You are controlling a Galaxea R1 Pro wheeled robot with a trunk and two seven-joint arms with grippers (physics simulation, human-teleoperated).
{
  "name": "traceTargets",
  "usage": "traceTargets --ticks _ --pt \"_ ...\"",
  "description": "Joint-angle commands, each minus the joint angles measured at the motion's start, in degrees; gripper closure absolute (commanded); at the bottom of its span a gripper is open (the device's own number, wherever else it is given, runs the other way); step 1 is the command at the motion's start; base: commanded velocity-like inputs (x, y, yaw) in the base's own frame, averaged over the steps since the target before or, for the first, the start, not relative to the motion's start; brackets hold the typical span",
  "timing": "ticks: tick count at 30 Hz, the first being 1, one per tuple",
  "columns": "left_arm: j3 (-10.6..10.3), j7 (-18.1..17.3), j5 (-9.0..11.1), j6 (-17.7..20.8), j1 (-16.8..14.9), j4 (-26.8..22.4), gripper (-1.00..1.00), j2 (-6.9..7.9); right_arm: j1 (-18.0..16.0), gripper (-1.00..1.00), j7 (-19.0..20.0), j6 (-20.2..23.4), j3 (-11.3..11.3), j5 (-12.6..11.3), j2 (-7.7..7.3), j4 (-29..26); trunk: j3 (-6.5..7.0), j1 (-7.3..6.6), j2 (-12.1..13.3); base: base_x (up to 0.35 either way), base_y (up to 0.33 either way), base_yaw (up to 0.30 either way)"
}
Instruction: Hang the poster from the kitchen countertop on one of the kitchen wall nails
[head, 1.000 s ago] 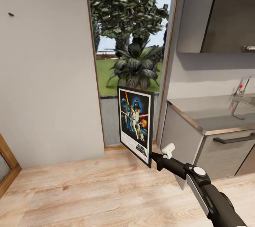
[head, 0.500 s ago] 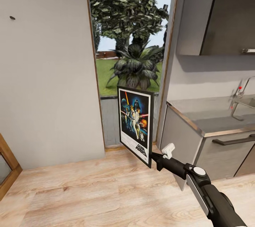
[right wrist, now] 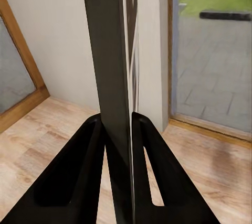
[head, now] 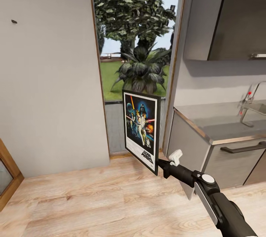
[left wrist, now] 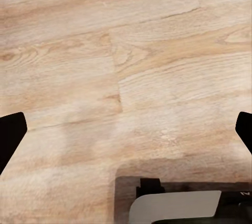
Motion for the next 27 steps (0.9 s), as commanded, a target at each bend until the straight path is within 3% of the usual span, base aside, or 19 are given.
traceTargets --ticks 1,27 --pt "0.28 -0.34 -0.34 -0.10 0.02 -0.08 -1.00 -0.04 -0.04 1.00 0.17 0.62 0.07 -0.76 -0.04 -0.03 0.12 -0.22 0.37 0.000 0.000 0.000" --pt "0.28 -0.34 -0.34 -0.10 0.02 -0.08 -1.00 -0.03 -0.04 1.00 0.17 0.57 0.07 -0.76 -0.04 -0.03 4.79 -5.93 10.80 0.000 0.000 0.000"
